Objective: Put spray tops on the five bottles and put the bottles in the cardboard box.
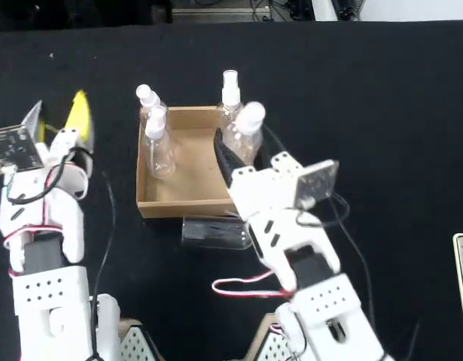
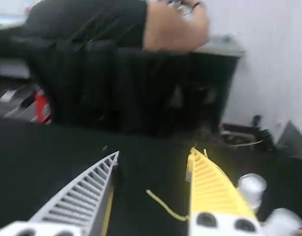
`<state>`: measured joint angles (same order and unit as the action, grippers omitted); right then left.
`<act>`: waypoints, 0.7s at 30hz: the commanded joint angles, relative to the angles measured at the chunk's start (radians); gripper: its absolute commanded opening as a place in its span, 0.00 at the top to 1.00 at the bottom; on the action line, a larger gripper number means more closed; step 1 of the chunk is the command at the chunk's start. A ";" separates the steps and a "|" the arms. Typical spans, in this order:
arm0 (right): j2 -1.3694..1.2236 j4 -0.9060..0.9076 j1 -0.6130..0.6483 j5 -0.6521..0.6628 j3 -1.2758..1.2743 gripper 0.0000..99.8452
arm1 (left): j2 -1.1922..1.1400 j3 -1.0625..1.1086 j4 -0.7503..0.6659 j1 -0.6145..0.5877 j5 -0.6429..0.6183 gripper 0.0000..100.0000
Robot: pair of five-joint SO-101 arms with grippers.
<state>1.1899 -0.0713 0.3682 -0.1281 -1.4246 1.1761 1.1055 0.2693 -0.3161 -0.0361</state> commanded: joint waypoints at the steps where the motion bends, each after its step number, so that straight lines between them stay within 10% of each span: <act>1: -0.223 -0.063 -0.017 -0.009 0.148 0.99 | -0.002 0.038 -0.003 -0.070 0.000 0.80; 14: -0.728 -0.689 -0.018 -0.008 0.048 0.99 | -0.002 0.533 -0.529 -0.097 0.000 0.81; 21: -0.995 -0.870 -0.021 -0.008 0.099 0.99 | -0.011 0.555 -0.551 -0.090 0.000 0.81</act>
<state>0.2708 -0.8370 0.3636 -0.1297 -1.3817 1.1684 1.6563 -0.2539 -0.4097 -0.0361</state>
